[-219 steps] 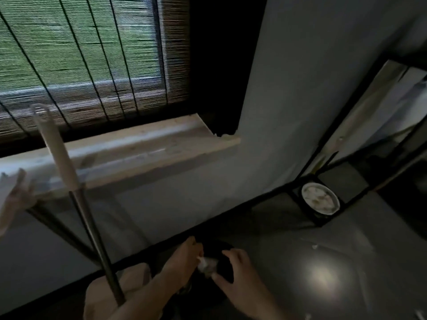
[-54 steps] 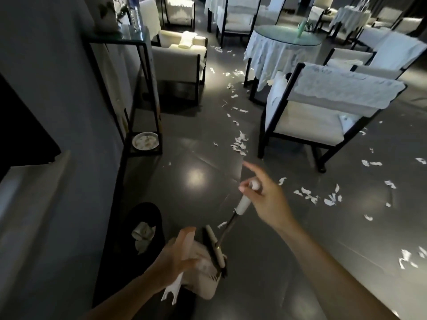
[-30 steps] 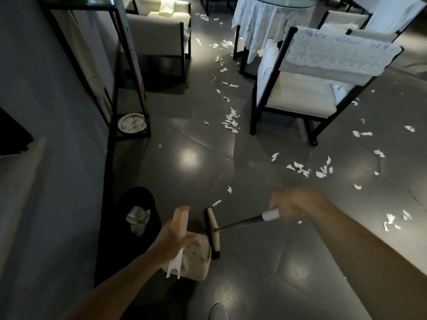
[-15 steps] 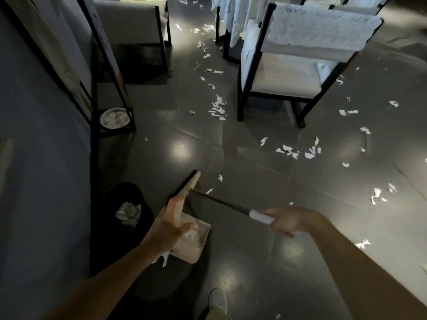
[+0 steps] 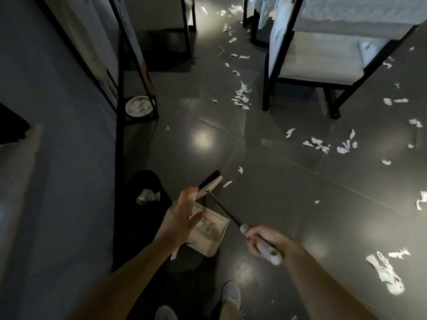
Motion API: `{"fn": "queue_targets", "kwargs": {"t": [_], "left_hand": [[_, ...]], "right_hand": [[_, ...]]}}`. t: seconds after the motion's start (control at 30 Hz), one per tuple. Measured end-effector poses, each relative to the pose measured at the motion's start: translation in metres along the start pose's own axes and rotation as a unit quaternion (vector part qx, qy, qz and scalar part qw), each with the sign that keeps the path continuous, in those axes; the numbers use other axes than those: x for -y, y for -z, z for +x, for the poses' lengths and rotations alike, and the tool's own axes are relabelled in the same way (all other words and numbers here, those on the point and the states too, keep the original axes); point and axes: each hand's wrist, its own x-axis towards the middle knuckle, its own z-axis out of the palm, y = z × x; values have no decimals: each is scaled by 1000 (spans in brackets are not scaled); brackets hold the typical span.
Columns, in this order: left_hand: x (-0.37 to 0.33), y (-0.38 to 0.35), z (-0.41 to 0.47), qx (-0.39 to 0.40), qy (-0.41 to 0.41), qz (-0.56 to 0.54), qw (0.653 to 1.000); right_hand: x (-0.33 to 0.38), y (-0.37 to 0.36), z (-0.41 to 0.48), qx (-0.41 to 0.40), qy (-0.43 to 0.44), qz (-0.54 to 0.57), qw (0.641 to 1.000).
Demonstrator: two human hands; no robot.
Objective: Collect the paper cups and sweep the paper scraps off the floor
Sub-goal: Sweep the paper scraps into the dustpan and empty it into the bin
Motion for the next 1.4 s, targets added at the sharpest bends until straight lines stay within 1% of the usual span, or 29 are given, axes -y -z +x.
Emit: {"fn": "queue_targets", "kwargs": {"t": [0.07,0.1,0.13,0.2,0.23,0.27,0.3,0.33,0.37,0.43,0.5,0.67,0.73,0.8,0.87,0.97,1.07,1.2,1.27,1.33,1.4], "left_hand": [[-2,-1,1,-5,-1,4,1000],[-2,-2,2,-8,-1,6,1000],[-2,-2,2,-11,1,7,1000],[0,-2,1,-9,5,5,1000],[1,-2,2,-6,9,2,1000],[2,-2,3,-4,12,2,1000],[3,-2,4,-4,17,6,1000],[3,-2,6,-6,21,13,1000],[3,-2,7,-9,27,21,999],[6,-2,8,-10,28,25,999],[9,1,8,3,26,-4,1000],[15,15,12,-1,13,-21,1000],[17,20,17,9,11,-27,1000],[19,23,21,23,2,3,1000],[20,24,25,23,11,20,999],[21,25,23,6,27,2,1000],[16,28,17,5,19,-16,1000],[-1,30,10,19,-39,11,999],[-11,28,10,33,-48,14,998],[-21,24,8,43,-61,18,997],[-32,18,6,50,-79,23,995]], "right_hand": [[2,-4,1,89,-62,145,984],[5,-5,1,113,-76,178,975],[9,-4,2,117,-78,190,972],[16,-3,1,94,-67,139,983],[18,-5,-3,78,-48,77,993],[18,-7,-7,48,-12,-4,999],[16,-11,-11,14,36,-88,995],[12,-15,-14,-26,86,-164,982],[8,-15,-14,-59,118,-204,970],[3,-18,-13,-66,129,-194,970],[1,-21,-9,-56,100,-193,975],[-3,-34,15,-89,94,-211,969],[-2,-39,15,-103,105,-238,960],[2,-40,9,-118,121,-268,949],[6,-40,0,-134,133,-288,939],[7,-42,-15,-173,156,-322,917],[-4,-43,-30,-189,185,-329,906],[-31,-38,-45,-205,204,-304,908],[-53,-32,-51,-233,186,-291,909],[-75,-26,-59,-224,142,-275,924],[-93,-21,-65,-212,144,-202,945]]}}
